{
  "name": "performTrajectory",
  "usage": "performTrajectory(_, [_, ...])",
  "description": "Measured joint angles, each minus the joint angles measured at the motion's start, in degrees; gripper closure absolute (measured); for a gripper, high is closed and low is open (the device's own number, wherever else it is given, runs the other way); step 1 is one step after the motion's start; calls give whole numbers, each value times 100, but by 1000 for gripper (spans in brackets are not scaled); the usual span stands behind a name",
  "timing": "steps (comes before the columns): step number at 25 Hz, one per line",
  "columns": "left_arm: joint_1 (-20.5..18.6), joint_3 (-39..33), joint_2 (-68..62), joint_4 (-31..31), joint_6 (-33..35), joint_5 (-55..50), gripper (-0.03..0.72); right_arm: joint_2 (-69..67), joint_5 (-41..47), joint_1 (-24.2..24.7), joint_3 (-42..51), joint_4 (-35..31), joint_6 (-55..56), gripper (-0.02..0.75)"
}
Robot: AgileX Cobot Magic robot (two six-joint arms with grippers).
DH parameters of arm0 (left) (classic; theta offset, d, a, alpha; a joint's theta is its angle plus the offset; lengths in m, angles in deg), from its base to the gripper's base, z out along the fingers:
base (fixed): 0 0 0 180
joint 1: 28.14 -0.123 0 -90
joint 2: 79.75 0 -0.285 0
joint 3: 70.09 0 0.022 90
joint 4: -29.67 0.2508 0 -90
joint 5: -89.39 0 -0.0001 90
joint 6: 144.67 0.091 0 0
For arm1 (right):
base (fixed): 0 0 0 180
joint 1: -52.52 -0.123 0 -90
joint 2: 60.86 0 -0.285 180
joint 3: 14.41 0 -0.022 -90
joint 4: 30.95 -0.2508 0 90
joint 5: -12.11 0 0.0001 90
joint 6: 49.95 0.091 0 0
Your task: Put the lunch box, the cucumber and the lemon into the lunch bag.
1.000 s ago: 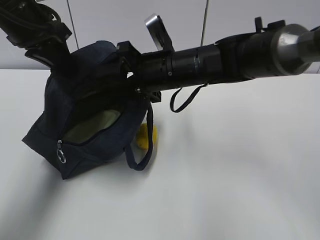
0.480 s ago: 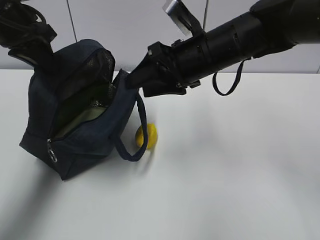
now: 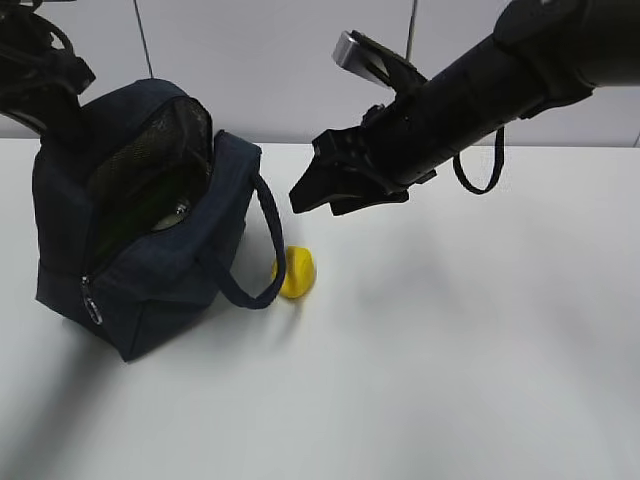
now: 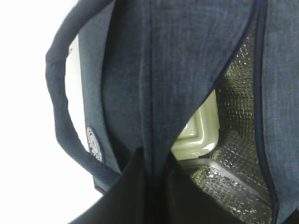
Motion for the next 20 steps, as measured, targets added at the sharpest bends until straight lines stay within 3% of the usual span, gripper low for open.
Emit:
performTrajectory(12, [-251,0,0,25,-27,0,683,-516,-913,-516,11,147,941,283])
performTrajectory(20, [-351,0,0,125,-27,-10,683,-939,-1393,-528,18,192,1530,283])
